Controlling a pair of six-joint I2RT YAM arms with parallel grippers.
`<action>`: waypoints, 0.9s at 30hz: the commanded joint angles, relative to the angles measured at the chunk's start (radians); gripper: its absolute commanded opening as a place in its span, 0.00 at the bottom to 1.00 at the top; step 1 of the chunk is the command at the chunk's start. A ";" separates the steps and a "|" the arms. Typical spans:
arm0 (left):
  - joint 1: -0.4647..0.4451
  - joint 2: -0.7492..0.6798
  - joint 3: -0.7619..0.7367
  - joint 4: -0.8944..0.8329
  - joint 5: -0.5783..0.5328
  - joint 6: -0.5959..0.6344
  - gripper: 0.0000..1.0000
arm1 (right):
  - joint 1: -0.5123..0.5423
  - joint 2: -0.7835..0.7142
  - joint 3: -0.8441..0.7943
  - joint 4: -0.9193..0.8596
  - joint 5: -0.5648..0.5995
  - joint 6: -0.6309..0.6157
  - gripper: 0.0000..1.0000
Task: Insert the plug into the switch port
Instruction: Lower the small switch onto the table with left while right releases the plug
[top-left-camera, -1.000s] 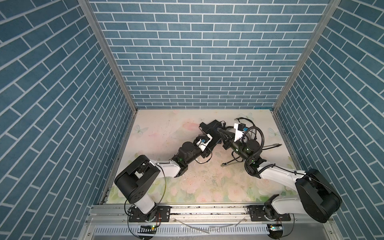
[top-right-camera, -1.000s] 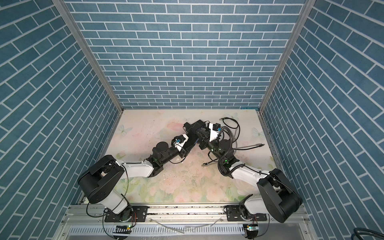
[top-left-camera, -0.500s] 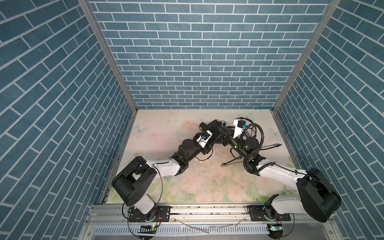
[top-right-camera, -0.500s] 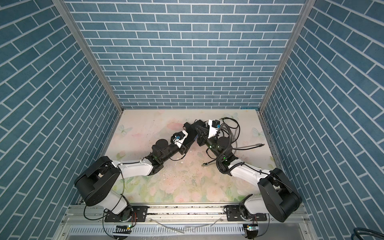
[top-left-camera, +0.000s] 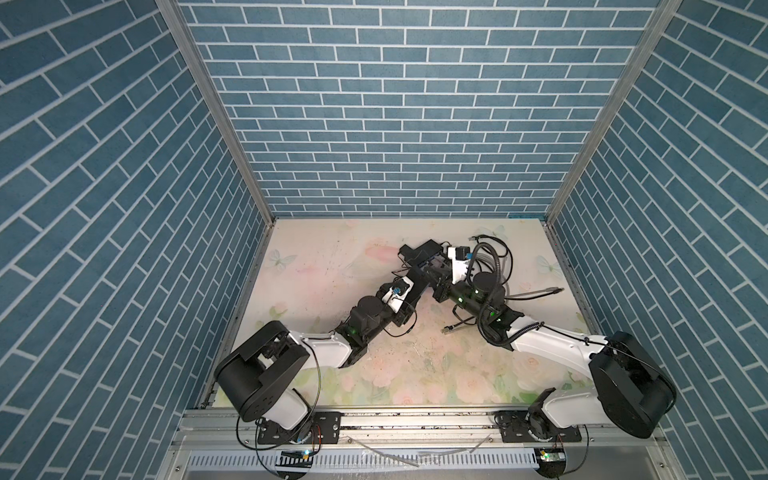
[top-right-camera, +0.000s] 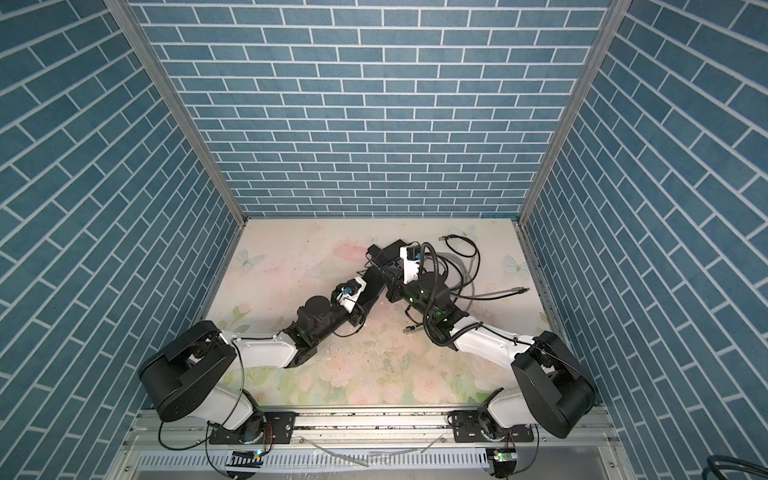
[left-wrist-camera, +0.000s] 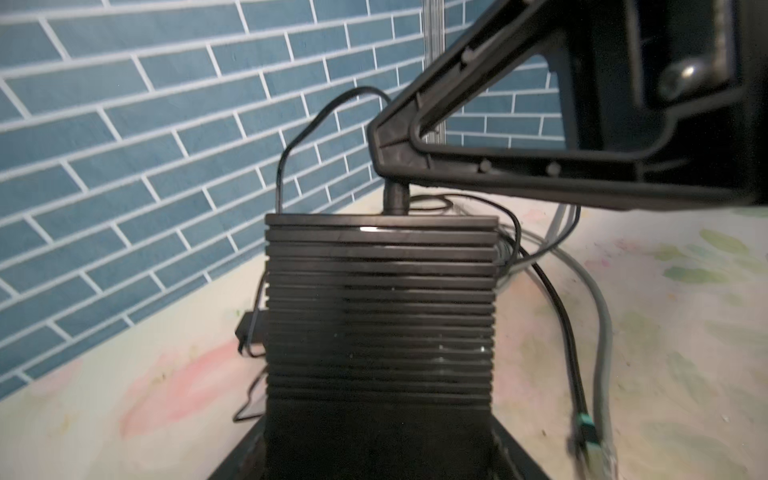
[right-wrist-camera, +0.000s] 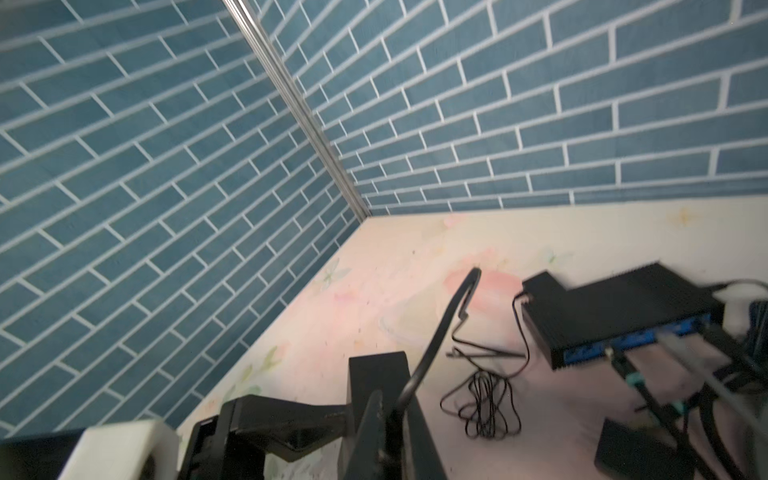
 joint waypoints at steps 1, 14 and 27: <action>-0.014 -0.130 0.018 0.150 -0.095 -0.102 0.48 | 0.016 0.051 -0.018 -0.336 -0.047 -0.047 0.12; -0.022 -0.293 0.024 -0.556 -0.161 -0.181 0.50 | 0.001 0.054 0.120 -0.471 -0.007 -0.147 0.28; -0.022 -0.179 0.103 -0.877 -0.050 -0.332 0.53 | -0.101 0.005 0.233 -0.750 0.081 -0.499 0.36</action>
